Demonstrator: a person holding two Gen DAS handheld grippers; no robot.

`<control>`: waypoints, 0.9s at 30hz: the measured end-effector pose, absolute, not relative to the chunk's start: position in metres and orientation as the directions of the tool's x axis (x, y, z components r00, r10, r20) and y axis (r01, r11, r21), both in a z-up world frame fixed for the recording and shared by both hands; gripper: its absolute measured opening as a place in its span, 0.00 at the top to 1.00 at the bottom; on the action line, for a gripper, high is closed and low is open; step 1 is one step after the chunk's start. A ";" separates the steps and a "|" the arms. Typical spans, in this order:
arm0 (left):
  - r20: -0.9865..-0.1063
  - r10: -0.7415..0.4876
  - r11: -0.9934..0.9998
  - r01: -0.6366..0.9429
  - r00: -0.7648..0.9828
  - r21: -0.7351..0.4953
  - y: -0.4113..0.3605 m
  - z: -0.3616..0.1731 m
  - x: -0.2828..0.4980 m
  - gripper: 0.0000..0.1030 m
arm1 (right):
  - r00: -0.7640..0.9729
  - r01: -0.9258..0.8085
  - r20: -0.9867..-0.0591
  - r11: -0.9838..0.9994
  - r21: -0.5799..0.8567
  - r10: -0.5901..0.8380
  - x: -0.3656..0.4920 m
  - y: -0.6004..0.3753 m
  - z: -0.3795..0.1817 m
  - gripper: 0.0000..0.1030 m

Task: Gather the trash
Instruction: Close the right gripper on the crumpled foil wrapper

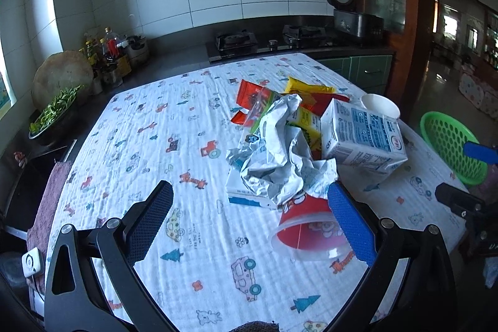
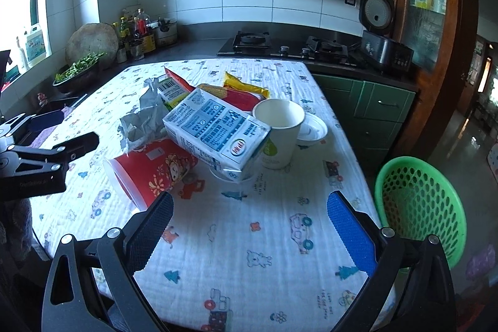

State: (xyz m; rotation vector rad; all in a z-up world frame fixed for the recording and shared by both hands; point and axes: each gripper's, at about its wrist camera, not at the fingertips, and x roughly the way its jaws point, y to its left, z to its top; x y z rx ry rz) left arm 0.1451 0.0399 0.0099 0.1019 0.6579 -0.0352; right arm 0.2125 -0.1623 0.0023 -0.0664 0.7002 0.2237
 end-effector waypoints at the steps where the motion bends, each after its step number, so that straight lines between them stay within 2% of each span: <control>1: -0.611 0.005 0.995 0.057 0.792 0.083 0.042 0.011 0.147 0.05 | 0.742 -0.236 -0.643 0.972 0.018 0.192 0.214 -0.159 0.004 0.07; 11: -0.628 0.125 0.991 -0.069 0.768 0.114 0.095 0.003 0.145 0.05 | 0.729 -0.390 -0.612 0.921 -0.002 0.308 0.245 -0.099 0.031 0.08; 16: -0.632 0.157 0.988 -0.117 0.759 0.104 0.122 -0.001 0.138 0.05 | 0.681 -0.454 -0.642 0.891 0.007 0.352 0.273 -0.061 0.032 0.08; 18: -0.637 0.160 0.987 -0.128 0.754 0.096 0.130 -0.004 0.135 0.05 | 0.661 -0.467 -0.660 0.884 0.011 0.357 0.283 -0.050 0.029 0.15; 27: -0.667 0.125 0.992 -0.112 0.735 0.062 0.145 -0.024 0.133 0.07 | 0.594 -0.478 -0.745 0.878 -0.023 0.304 0.333 -0.010 0.005 0.27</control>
